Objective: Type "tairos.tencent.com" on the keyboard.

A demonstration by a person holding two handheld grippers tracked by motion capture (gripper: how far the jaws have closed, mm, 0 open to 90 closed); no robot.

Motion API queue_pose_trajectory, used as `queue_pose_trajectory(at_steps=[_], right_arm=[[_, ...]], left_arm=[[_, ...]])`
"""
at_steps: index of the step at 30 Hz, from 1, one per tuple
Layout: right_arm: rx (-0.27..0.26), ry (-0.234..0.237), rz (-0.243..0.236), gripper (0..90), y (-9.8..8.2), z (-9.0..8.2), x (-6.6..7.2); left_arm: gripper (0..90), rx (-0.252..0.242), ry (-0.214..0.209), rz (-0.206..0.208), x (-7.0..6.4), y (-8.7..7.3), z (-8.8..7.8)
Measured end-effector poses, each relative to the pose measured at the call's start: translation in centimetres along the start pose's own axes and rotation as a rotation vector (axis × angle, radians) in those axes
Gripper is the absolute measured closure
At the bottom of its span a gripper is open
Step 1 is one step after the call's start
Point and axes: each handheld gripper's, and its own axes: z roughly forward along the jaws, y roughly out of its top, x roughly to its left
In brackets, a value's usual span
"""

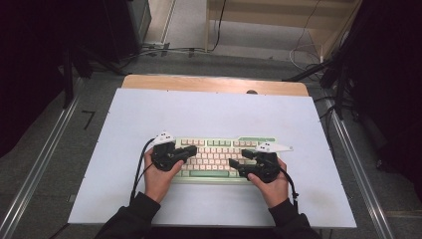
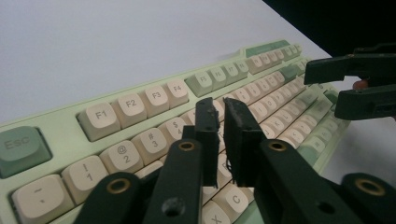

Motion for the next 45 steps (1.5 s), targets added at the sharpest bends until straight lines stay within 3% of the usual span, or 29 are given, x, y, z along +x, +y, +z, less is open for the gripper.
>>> queue_pose_trajectory(at_steps=[16,39,41,43,45], right_arm=[[-0.003,-0.018,0.016,33.0,-0.5,-0.7,-0.4],[-0.007,-0.032,0.027,33.1,-0.9,-1.3,-0.6],[-0.007,-0.032,0.028,33.2,-0.9,-1.3,-0.6],[-0.013,-0.030,0.028,33.4,-0.8,-1.5,-0.6],[-0.018,-0.031,0.031,33.7,-0.8,-1.6,-0.6]], left_arm=[[90.0,0.051,-0.017,0.038,-0.7,0.5,2.2],[90.0,0.132,0.016,0.062,-0.9,0.3,3.9],[88.5,0.113,-0.001,0.061,-1.1,0.4,3.6],[77.9,0.073,-0.034,0.049,-1.3,0.8,3.0],[69.5,0.025,-0.040,0.053,-1.4,1.2,2.2]])
